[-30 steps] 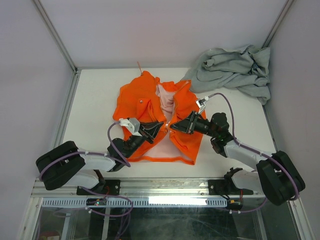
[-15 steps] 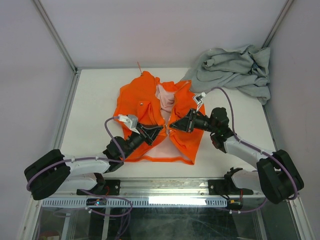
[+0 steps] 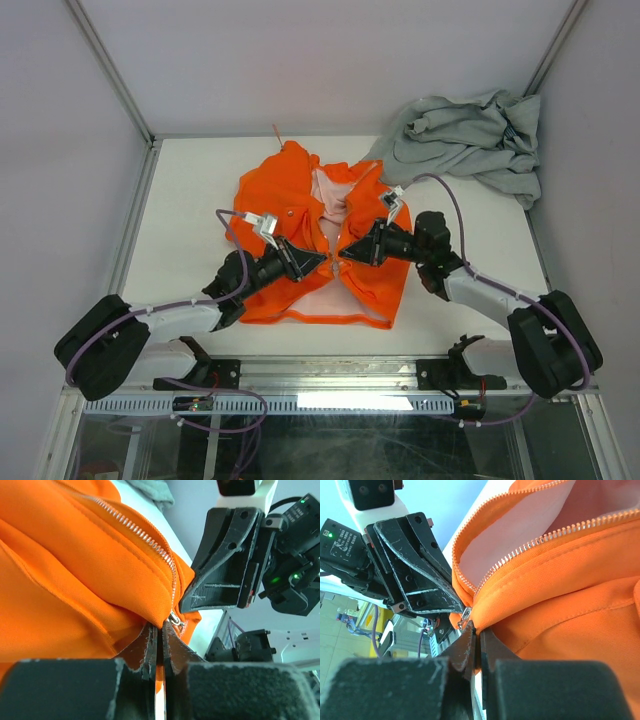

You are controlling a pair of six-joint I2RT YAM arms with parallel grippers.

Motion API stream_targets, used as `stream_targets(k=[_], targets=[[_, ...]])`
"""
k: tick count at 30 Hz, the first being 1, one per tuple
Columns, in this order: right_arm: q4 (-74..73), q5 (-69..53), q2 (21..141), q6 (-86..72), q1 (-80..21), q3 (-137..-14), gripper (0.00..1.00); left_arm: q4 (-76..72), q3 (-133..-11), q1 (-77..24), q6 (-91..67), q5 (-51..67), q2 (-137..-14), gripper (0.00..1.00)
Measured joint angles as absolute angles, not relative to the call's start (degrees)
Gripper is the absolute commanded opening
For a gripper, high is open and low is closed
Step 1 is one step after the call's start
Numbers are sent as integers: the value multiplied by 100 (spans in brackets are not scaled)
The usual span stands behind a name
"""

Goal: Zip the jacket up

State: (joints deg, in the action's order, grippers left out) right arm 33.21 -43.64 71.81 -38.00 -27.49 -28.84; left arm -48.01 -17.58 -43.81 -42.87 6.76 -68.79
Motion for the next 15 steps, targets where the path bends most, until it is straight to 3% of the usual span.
stream_targets(k=[7, 15], targets=[[3199, -4351, 7465, -3642, -2746, -3022, 0, -4831, -1791, -4077, -4969, 1205, -7210, 18], [3284, -4272, 7505, -3577, -2849, -3033, 0, -5186, -1737, -3964, -5634, 1678, -7391, 26]])
